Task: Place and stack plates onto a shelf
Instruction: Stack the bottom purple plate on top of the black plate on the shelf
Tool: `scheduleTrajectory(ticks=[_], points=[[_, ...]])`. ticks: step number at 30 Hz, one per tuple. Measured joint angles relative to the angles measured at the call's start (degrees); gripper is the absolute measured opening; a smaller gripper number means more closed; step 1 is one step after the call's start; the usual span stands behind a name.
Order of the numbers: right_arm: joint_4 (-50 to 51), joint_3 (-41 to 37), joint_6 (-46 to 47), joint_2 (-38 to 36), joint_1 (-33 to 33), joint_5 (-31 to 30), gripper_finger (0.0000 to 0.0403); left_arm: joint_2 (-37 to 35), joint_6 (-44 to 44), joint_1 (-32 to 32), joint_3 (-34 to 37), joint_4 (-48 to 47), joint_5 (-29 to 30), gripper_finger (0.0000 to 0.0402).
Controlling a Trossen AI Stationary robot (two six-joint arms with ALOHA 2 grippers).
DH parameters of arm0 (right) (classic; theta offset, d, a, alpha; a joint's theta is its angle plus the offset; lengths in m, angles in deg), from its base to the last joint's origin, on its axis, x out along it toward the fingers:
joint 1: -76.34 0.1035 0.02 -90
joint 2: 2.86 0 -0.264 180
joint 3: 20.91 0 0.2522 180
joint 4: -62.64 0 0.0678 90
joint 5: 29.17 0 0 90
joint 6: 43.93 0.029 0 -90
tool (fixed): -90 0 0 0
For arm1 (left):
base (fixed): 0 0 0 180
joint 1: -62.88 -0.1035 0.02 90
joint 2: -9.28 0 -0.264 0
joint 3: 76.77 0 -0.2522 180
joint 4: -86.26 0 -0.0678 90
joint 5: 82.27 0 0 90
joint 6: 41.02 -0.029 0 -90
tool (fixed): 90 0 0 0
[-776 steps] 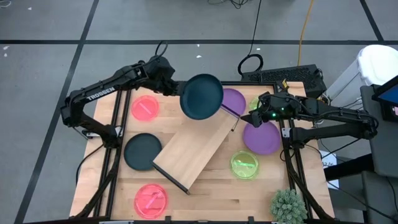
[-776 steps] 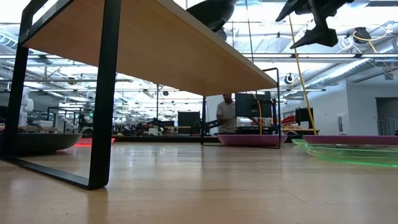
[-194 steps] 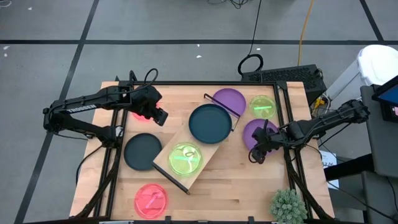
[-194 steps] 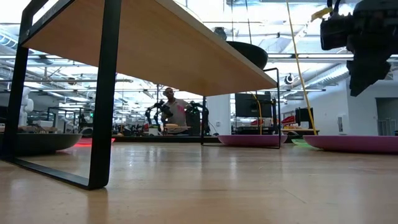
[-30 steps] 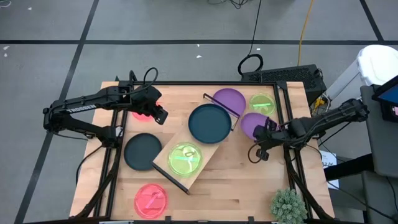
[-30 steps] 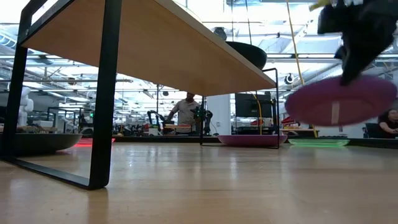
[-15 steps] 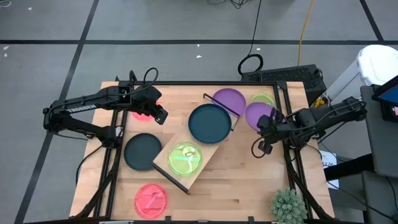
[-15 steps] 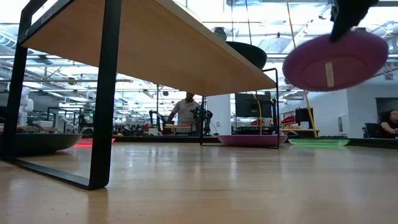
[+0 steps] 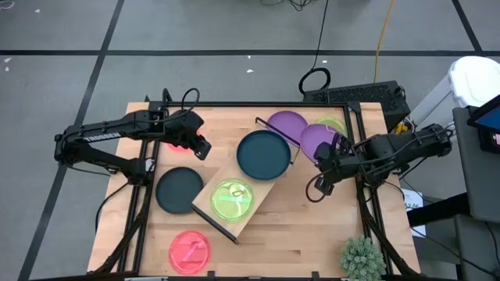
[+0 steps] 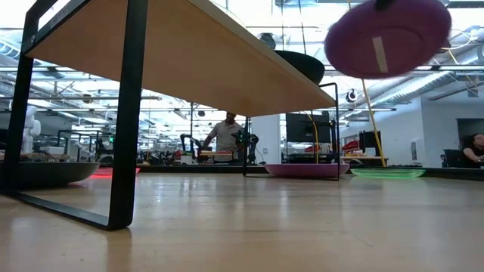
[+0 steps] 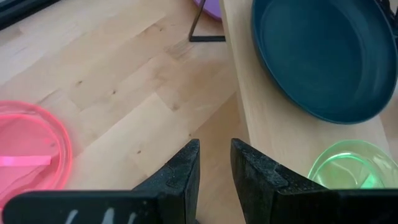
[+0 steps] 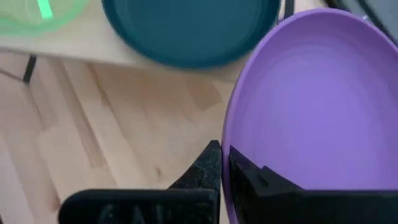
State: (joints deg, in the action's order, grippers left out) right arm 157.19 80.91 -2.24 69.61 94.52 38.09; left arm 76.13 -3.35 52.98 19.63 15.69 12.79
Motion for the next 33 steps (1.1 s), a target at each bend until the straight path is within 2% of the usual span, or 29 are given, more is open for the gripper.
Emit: scheduleTrajectory(ticks=[10,18,22,26,29,33], points=[[-0.81,11.83,-10.78,6.92,-0.05,-5.77,0.0,0.0,1.97,3.75,0.0,-0.05,0.15,0.0095],[-14.7,13.0,-24.36,11.86,-1.12,-7.61,0.0,0.0,5.4,6.14,0.0,-0.07,0.77,0.0095],[-21.37,13.0,-28.93,15.03,-2.98,-6.98,0.0,0.0,7.54,6.81,0.0,-0.04,0.92,0.0095],[-28.13,13.0,-30.71,16.56,-5.17,-2.69,0.0,0.0,9.5,7.3,0.0,-0.02,1.87,0.0095],[-27.47,13.0,-31.05,17.44,-6.21,-0.39,0.0,0.0,9.62,7.4,0.0,0.0,2.92,0.0095],[-27.53,12.89,-36.68,18.55,-7.47,2.31,0.0,0.0,9.53,7.4,0.0,0.02,3.24,0.0095]])
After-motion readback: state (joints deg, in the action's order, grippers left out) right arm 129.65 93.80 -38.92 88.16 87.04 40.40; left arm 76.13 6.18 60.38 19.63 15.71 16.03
